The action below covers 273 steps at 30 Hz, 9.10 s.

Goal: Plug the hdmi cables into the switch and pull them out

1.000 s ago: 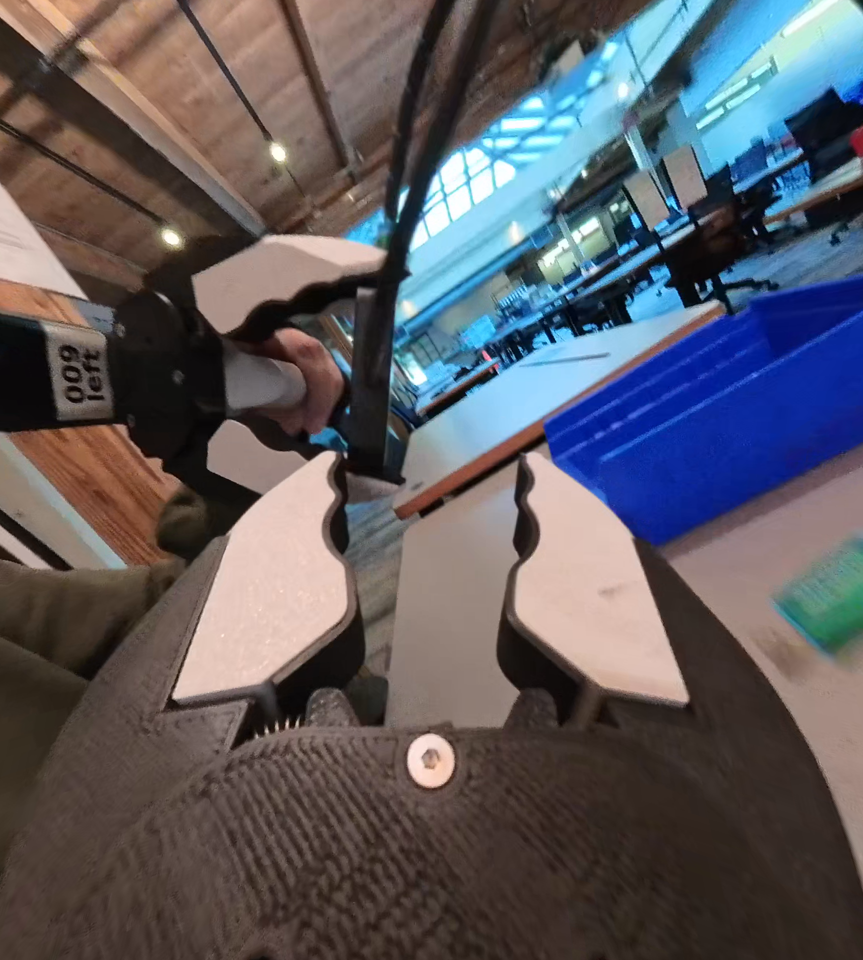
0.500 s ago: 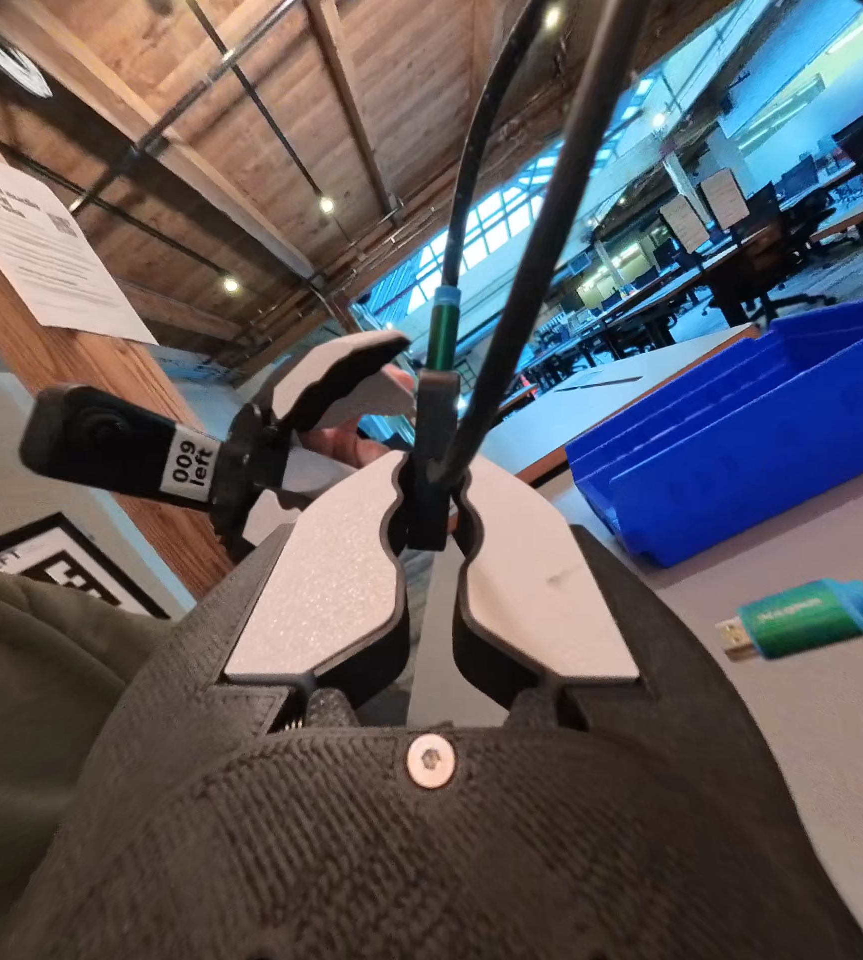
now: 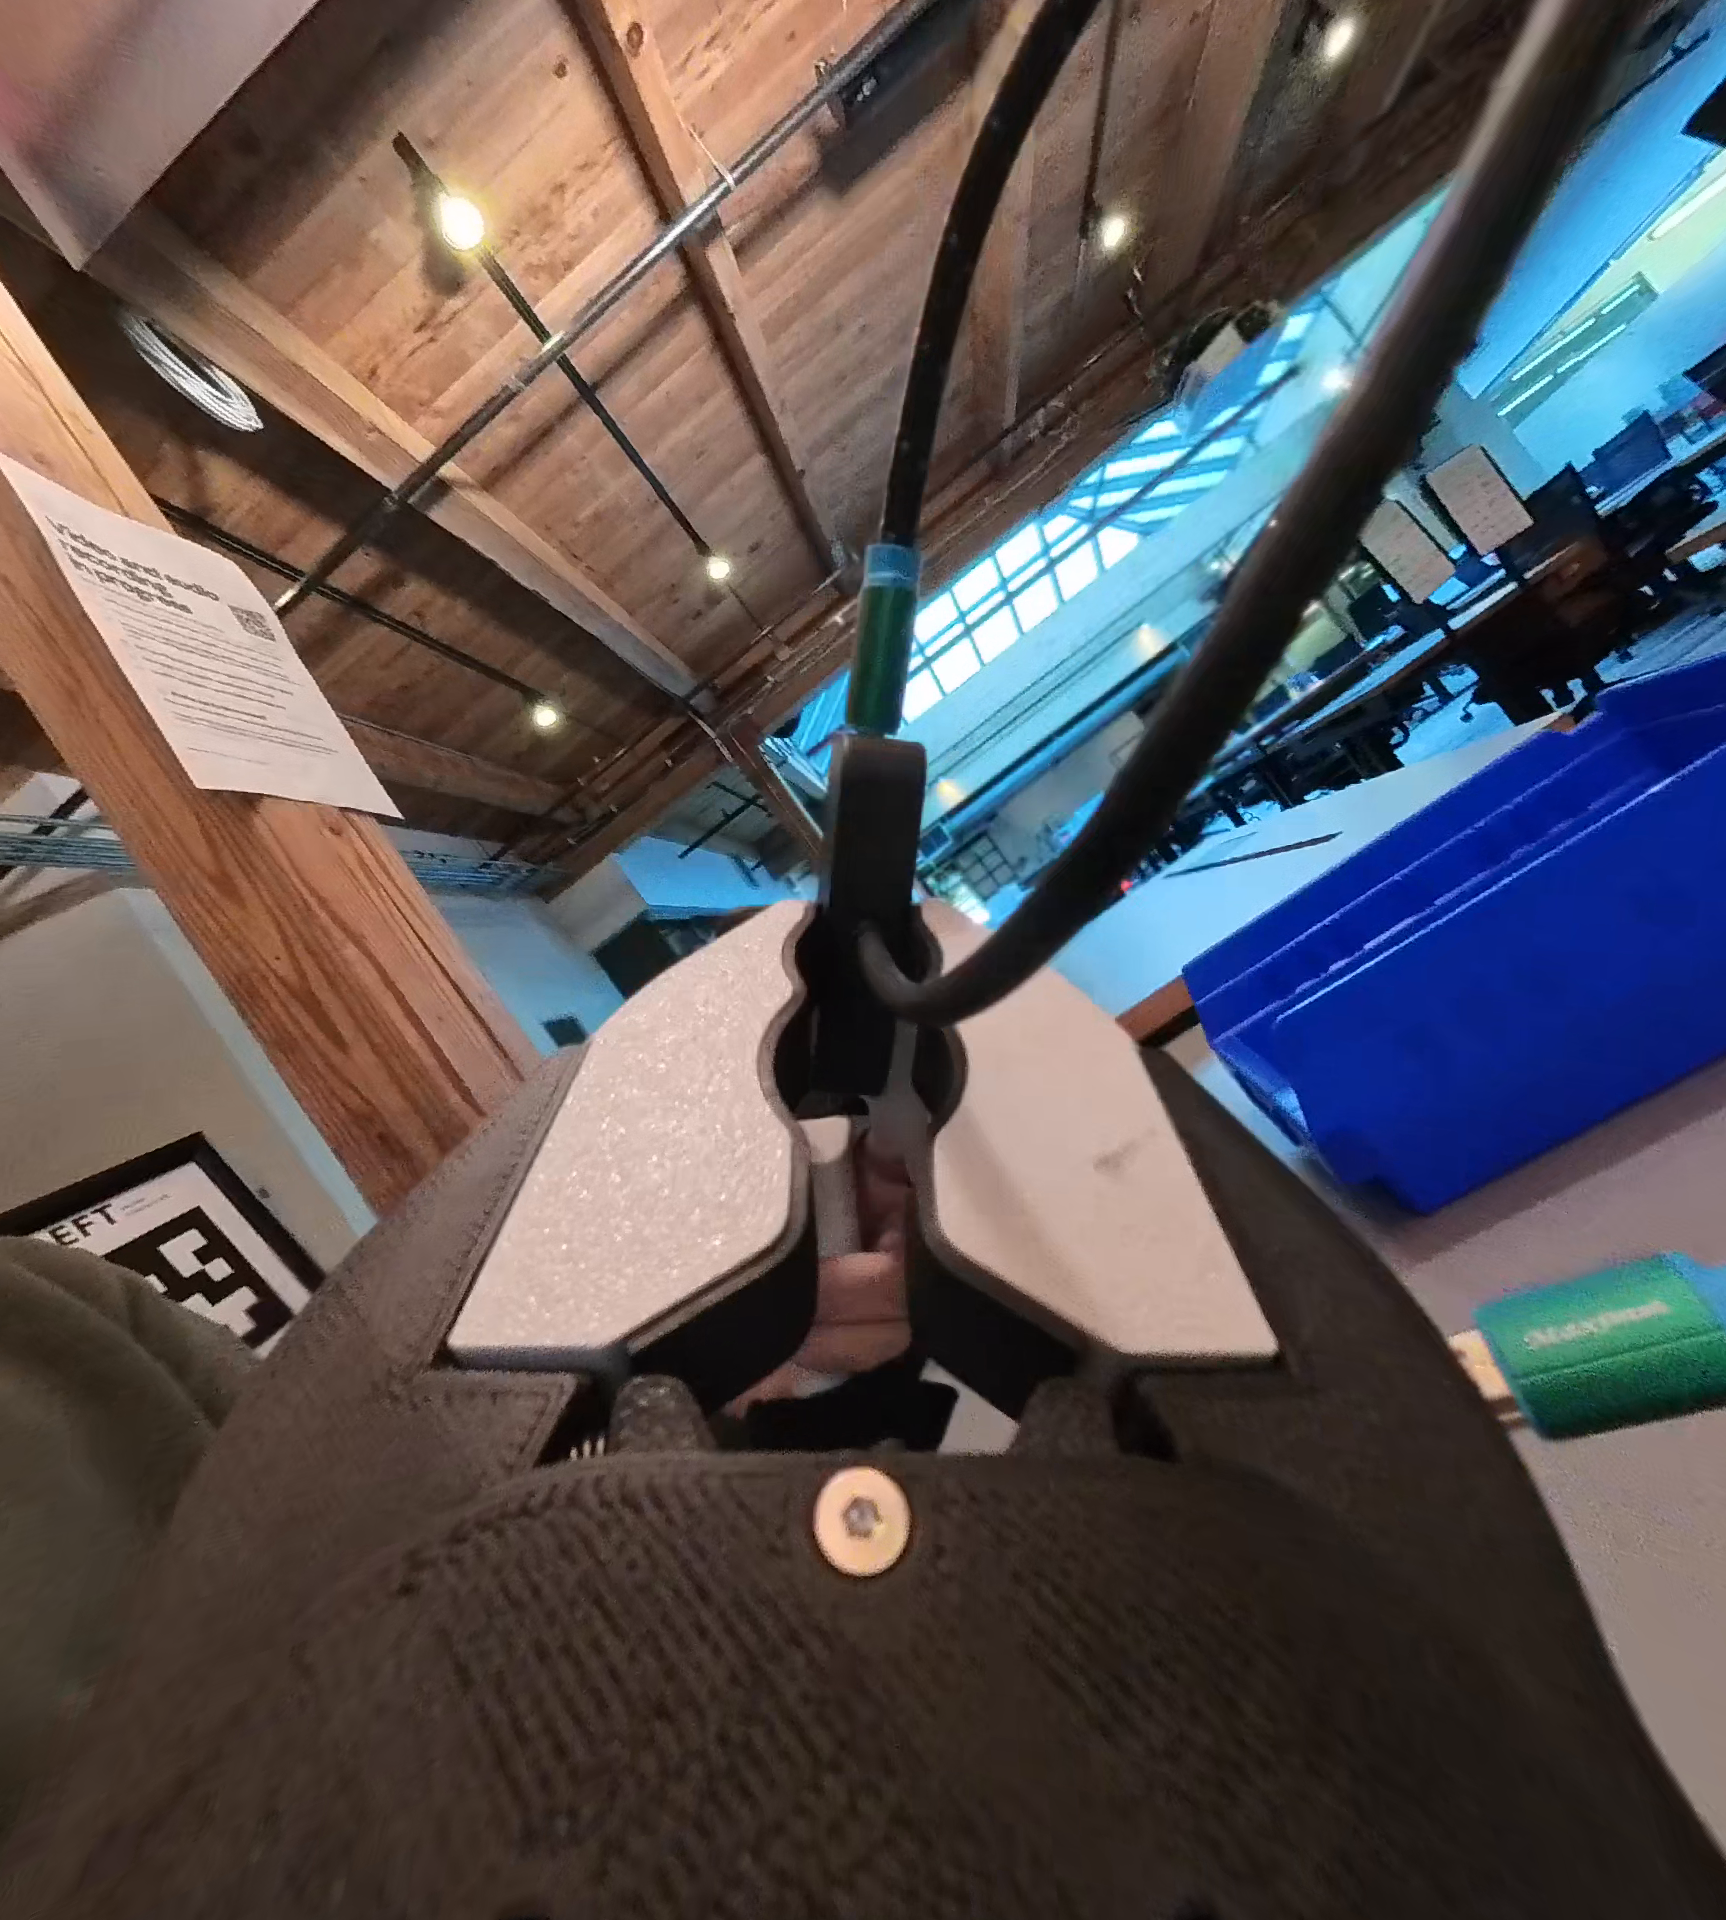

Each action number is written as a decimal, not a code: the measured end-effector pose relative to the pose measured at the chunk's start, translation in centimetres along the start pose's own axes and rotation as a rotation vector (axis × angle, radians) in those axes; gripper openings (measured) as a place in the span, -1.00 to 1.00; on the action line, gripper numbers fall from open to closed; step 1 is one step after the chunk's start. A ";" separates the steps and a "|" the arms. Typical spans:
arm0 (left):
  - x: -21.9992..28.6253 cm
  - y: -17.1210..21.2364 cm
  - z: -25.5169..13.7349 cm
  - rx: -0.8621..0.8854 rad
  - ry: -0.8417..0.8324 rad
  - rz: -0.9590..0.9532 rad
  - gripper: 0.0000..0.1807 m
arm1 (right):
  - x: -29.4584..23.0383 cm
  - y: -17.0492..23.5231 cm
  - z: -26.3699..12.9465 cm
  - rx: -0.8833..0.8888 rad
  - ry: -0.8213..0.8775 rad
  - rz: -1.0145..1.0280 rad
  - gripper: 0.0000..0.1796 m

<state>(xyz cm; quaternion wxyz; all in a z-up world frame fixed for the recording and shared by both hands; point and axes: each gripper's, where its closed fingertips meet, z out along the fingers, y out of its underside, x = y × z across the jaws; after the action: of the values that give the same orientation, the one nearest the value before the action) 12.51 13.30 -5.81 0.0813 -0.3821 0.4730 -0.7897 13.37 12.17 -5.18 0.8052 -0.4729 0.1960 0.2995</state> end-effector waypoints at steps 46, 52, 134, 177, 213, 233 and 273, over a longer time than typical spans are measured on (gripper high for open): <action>-1.5 6.0 -0.9 -0.717 0.077 -0.211 -0.85 | 3.8 5.2 -5.6 -0.943 0.176 -1.660 -0.21; -2.3 2.4 0.2 -0.460 0.010 0.317 -0.70 | 4.7 1.9 -5.3 -0.830 0.366 -1.461 -0.22; -4.0 8.1 -5.1 -0.395 0.451 0.472 -0.21 | 4.4 7.4 -4.0 -0.691 0.058 -0.552 -0.76; -4.0 1.7 -7.6 -0.229 0.360 0.526 -0.21 | 1.7 -27.0 -22.6 -0.096 0.886 -1.622 -0.76; -1.5 4.9 -5.2 -0.303 0.456 0.519 -0.21 | 4.4 -6.5 -11.0 -0.674 0.645 -0.652 0.01; 2.7 7.2 -4.4 -0.383 0.587 0.503 -0.21 | -2.1 8.5 -3.0 -0.611 0.104 -0.829 -0.24; -2.3 6.8 -4.1 -0.360 0.410 0.406 -0.40 | 16.8 -23.4 -26.4 -0.440 1.498 -0.547 -0.09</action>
<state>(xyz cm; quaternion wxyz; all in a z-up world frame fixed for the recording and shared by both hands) 9.71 13.54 -13.59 0.0714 -0.1216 0.6779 -0.7215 40.66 -14.79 -12.76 0.3949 -0.7249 0.4956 -0.2700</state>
